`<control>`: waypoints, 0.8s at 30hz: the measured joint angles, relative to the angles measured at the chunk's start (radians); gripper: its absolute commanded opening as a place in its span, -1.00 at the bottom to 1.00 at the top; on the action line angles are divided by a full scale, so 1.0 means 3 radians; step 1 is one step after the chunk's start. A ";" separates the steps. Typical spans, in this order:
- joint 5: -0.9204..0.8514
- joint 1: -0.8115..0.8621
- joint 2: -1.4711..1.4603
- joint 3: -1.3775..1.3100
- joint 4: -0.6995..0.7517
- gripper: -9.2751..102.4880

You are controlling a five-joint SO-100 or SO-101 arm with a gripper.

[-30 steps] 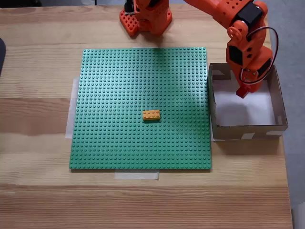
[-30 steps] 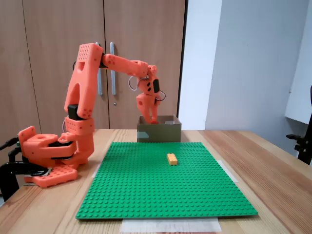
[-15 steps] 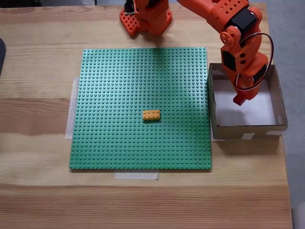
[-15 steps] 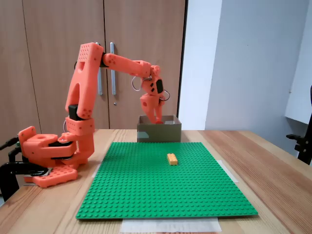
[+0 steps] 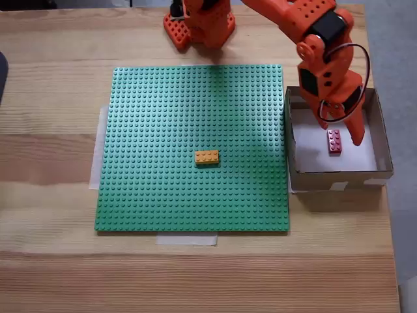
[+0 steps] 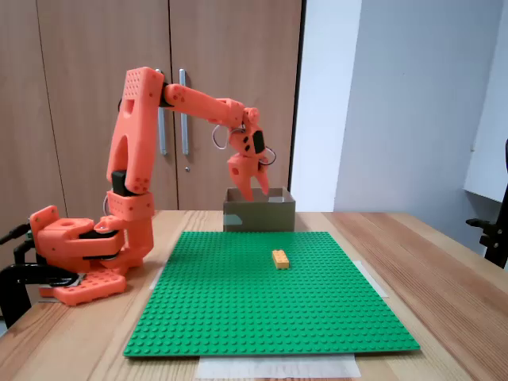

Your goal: Pick the red lego block and put it in the box.

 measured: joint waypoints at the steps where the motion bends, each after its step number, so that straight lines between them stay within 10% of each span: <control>1: 0.0005 0.0020 0.0097 0.0087 -0.0102 -0.42; 11: -0.0516 0.0276 0.2362 0.1887 -0.1309 -0.83; 24: -0.0424 0.1800 0.4694 0.3538 -0.2025 -0.85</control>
